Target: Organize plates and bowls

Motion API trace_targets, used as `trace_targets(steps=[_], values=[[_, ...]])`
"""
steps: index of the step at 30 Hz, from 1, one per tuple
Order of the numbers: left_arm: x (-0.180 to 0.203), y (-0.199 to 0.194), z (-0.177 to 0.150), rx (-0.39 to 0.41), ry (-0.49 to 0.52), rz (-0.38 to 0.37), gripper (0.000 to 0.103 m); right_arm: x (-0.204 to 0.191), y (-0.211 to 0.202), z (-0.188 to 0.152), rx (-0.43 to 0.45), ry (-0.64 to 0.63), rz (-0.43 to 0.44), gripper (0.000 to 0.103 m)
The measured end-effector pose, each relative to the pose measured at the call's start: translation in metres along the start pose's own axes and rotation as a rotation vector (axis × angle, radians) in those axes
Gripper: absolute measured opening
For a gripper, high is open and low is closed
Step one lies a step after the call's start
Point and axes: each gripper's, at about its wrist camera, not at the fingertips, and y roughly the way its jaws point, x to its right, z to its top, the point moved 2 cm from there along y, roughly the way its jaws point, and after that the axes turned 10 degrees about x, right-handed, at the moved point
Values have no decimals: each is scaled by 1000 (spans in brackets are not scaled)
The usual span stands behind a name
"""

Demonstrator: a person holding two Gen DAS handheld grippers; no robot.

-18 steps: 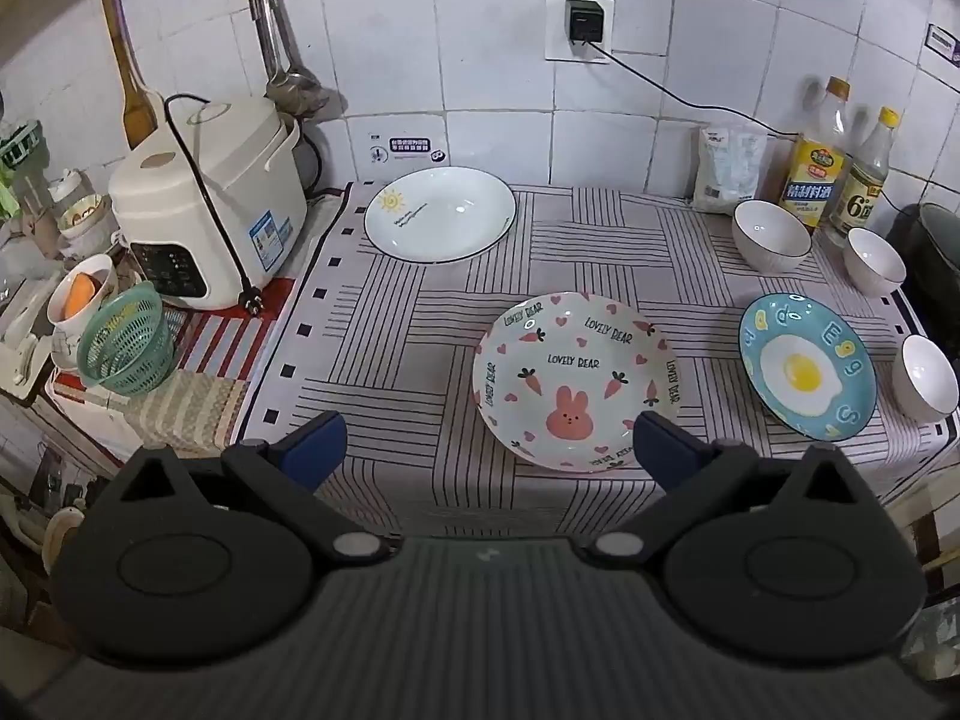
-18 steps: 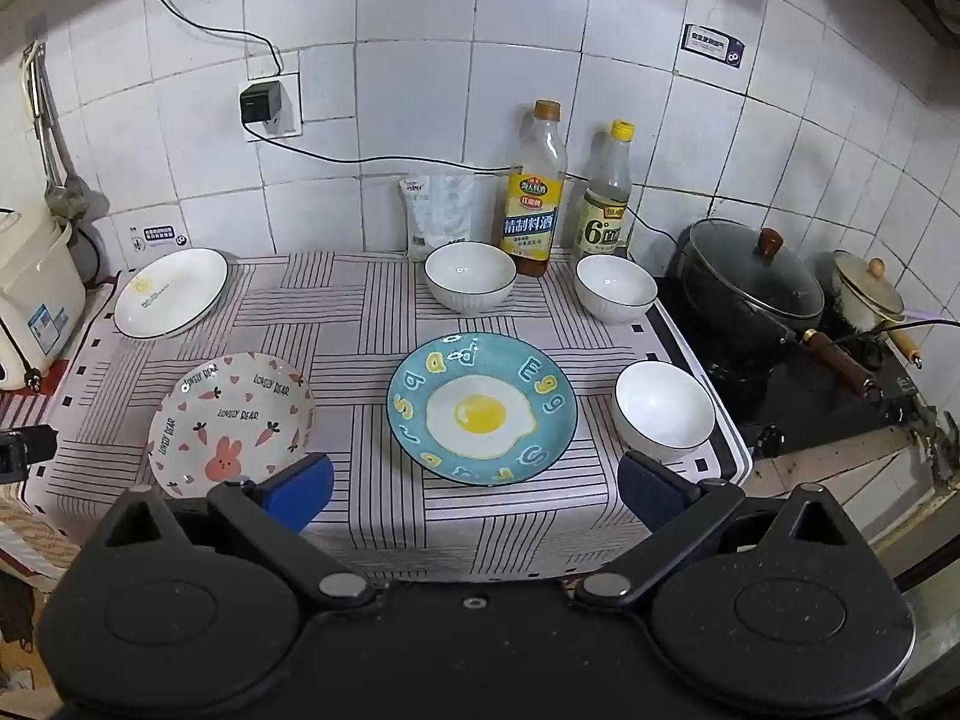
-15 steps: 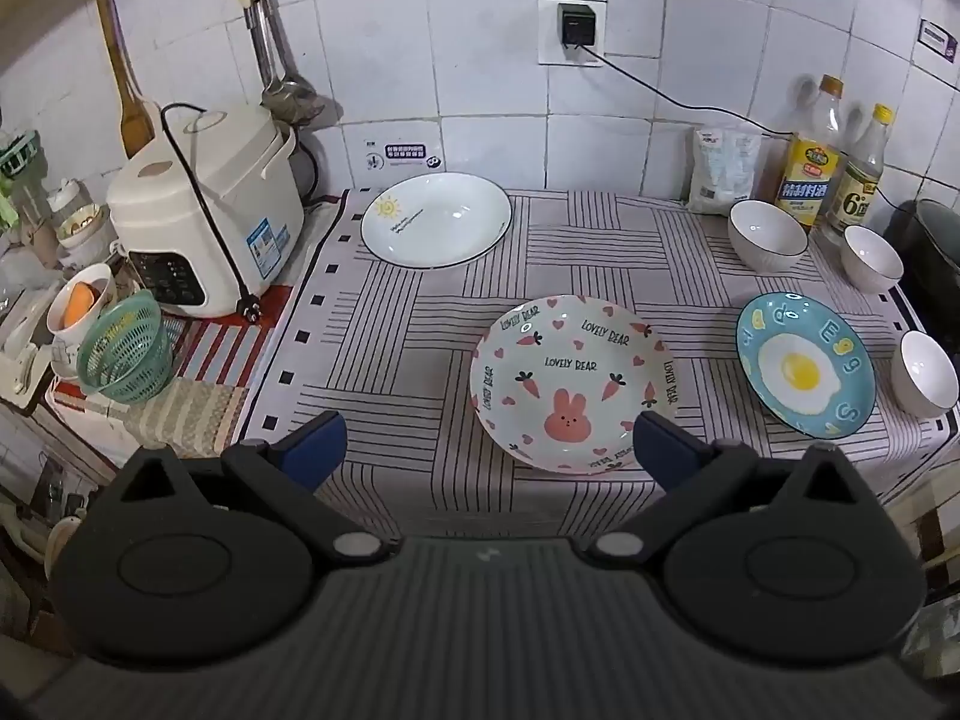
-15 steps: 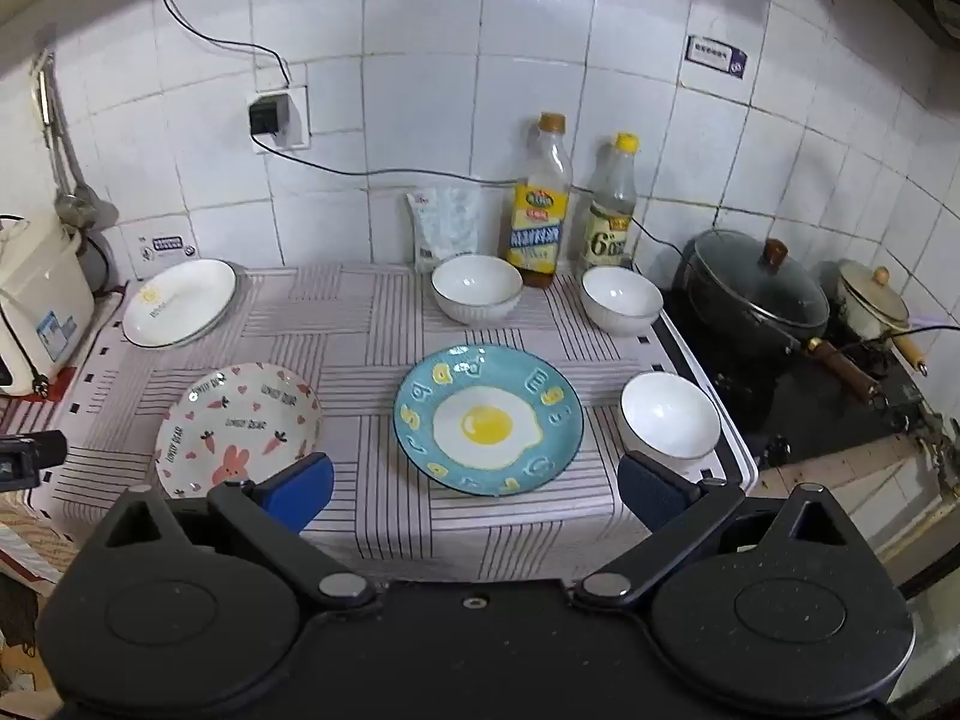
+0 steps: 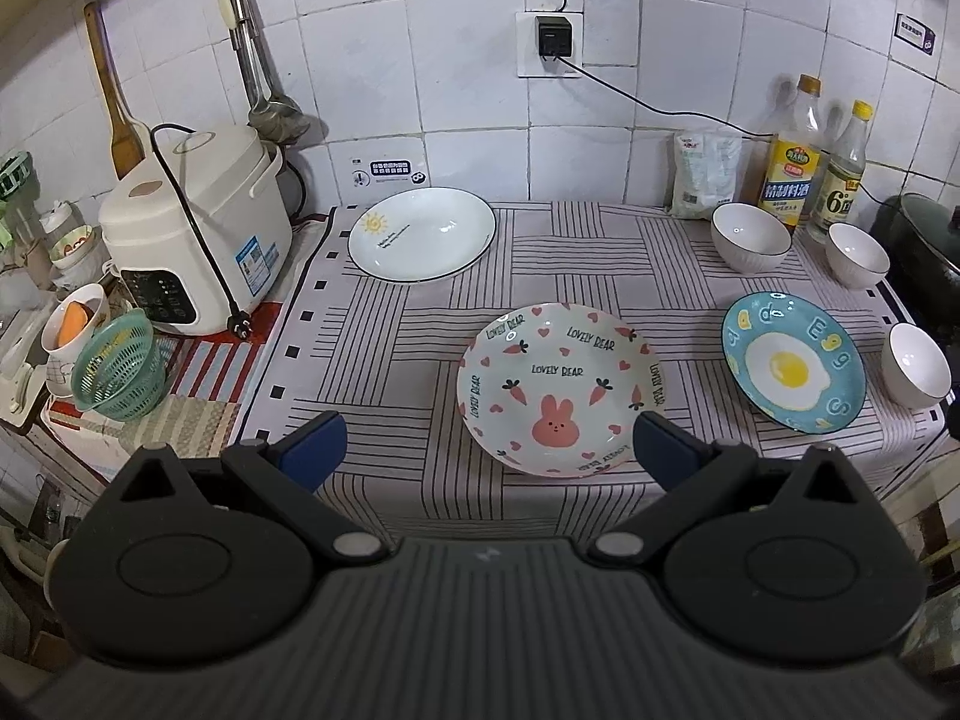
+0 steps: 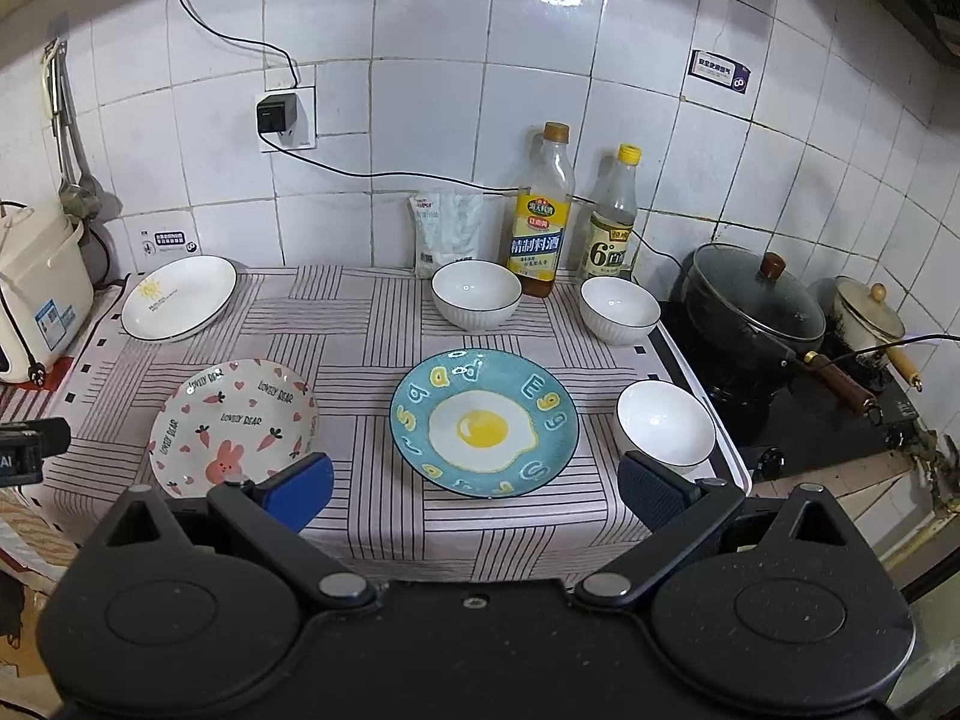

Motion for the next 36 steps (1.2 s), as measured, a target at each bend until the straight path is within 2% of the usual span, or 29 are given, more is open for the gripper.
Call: trace_targets(steps=[14, 22, 27, 31, 33, 36], values=[[2, -4, -1, 7, 9, -14, 103, 9, -3, -6, -11, 21, -21, 102], [-4, 2, 1, -1, 17, -34, 103, 8, -4, -5, 23, 34, 14, 102], [-18, 13, 6, -21, -15, -91, 103, 2, -4, -5, 29, 18, 71, 102], [-28, 24, 11, -32, -67, -161, 103, -6, 0, -4, 61, 48, 169, 102], [-28, 33, 12, -43, -49, -164, 102, -13, 7, -5, 80, 50, 192, 102], [-28, 52, 12, -60, -15, -143, 101, -23, 24, -13, 112, 66, 298, 102]])
